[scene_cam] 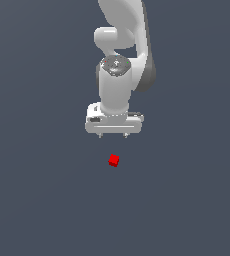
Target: Pick up the red cube and move it to a goal position.
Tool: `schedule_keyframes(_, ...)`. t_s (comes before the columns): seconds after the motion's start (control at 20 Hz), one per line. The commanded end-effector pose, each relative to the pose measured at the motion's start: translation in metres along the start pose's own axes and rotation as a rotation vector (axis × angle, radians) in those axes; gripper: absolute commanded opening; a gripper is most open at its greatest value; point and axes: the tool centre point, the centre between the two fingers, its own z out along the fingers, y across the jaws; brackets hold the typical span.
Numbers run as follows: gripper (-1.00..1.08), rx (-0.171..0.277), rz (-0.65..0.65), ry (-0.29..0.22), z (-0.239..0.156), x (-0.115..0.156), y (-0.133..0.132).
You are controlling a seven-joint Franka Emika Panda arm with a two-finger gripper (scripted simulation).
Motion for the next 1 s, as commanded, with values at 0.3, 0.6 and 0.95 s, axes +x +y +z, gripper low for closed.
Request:
schedule_keyframes(0.3,1.0,0.002,0.024,-0.001,0.012,0.002,-0.001)
schedule_keyframes(0.6,1.0,0.009,0.094,-0.003,0.045,0.009,-0.003)
schedule_keyframes(0.95,1.0,0.022,0.219,-0.007,0.103,0.021,-0.006)
